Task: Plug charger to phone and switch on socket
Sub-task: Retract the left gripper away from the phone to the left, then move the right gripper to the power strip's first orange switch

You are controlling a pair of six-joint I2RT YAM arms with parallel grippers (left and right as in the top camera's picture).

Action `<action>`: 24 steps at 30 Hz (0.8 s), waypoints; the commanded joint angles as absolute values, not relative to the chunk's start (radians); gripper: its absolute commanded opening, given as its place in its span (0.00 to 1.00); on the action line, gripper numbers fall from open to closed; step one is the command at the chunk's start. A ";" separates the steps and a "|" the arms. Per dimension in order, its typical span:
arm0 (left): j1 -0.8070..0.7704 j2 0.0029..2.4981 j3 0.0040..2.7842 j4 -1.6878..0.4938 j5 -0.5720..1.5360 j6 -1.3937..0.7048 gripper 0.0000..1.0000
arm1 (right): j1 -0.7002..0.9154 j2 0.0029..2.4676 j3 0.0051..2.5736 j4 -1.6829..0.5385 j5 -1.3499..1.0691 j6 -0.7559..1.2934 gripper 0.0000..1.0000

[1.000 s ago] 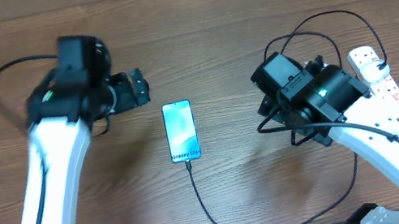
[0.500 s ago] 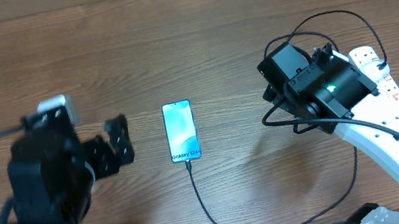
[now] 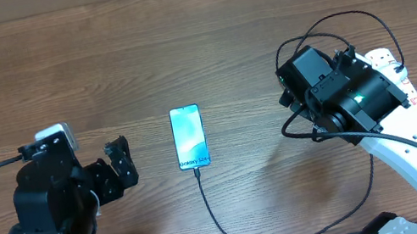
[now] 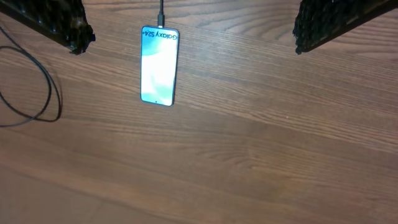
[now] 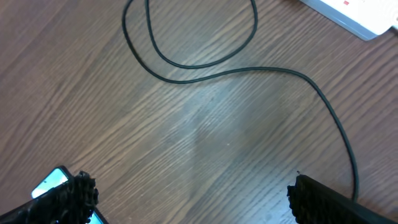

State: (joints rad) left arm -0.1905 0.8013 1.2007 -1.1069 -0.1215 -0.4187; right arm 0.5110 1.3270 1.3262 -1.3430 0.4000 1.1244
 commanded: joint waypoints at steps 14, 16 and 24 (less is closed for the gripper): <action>-0.197 0.846 1.193 -1.130 -0.138 -0.434 1.00 | 0.506 1.314 1.348 -1.391 0.455 1.119 0.53; -0.197 0.852 1.193 -1.130 -0.138 -0.434 1.00 | 0.491 1.314 1.348 -1.411 0.451 1.119 0.41; -0.197 0.876 1.193 -1.129 -0.138 -0.434 1.00 | 0.231 1.314 1.348 -1.514 0.360 1.119 0.04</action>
